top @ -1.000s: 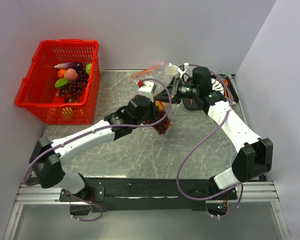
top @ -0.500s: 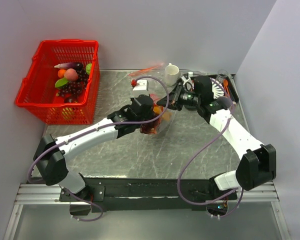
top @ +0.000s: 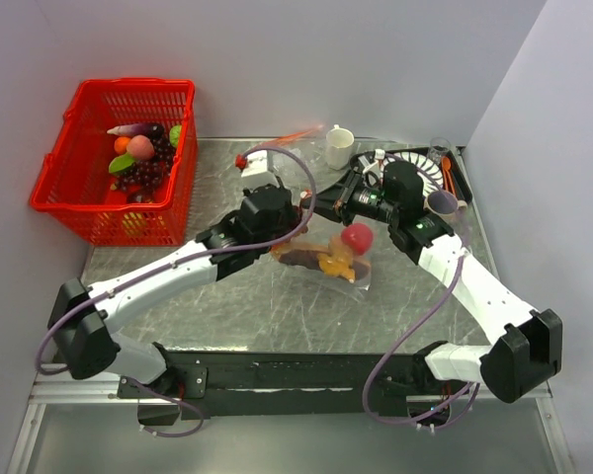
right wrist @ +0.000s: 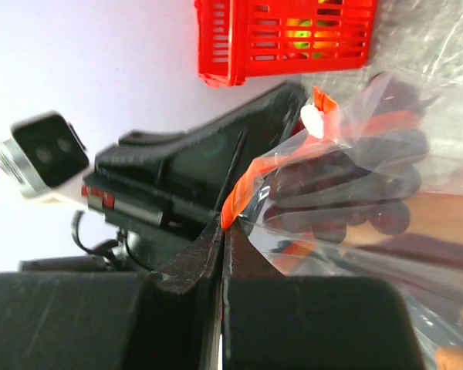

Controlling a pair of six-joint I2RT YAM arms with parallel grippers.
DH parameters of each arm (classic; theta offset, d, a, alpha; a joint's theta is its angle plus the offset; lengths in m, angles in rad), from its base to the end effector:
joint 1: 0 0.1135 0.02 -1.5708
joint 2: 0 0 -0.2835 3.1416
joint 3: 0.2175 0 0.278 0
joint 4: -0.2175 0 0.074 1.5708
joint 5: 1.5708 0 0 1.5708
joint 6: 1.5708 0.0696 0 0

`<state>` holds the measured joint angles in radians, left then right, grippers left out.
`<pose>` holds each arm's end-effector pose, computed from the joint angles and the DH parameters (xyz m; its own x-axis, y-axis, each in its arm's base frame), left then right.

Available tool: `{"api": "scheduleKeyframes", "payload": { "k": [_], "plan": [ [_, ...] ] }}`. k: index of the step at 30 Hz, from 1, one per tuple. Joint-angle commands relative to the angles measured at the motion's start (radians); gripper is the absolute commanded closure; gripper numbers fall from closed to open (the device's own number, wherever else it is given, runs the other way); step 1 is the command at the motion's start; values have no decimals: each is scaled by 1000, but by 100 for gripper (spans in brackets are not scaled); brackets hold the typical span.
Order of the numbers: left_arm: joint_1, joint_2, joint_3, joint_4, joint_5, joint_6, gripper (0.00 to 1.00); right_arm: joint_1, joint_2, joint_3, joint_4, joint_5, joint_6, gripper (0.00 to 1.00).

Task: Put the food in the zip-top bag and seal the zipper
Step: Place the fake fruit in the zipper food storage bag.

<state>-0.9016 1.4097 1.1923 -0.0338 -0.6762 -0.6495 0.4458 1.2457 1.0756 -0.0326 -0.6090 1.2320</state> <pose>0.2679 -0.2685 0.3615 -0.2653 -0.4249 -0.8655 0.0944 0.8819 -0.4619 0.2856 0.1806 0.3689 -0.8708 0.4413 -0.2169 -0.1142 0.2475 0.9621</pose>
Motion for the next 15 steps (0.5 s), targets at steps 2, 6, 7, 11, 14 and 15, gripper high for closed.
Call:
{"api": "scheduleKeyframes", "payload": {
  "k": [2, 6, 7, 11, 14, 15],
  "plan": [
    [0, -95, -123, 216, 205, -142, 99, 4, -16, -81, 227, 11, 147, 100],
    [3, -123, -181, 262, 334, -209, 99, -18, 14, -184, 400, 6, 231, 100],
    [1, -127, -197, 271, 386, -222, 99, -22, 24, -209, 427, -4, 251, 100],
    [1, -112, -266, 316, 486, -231, 99, -39, 99, -244, 562, -95, 316, 100],
    [12, -95, -354, 365, 477, -260, 99, -41, 110, -256, 626, -120, 350, 100],
    [21, -94, -379, 429, 480, -268, 99, -41, 107, -255, 616, -121, 350, 100]
  ]
}}
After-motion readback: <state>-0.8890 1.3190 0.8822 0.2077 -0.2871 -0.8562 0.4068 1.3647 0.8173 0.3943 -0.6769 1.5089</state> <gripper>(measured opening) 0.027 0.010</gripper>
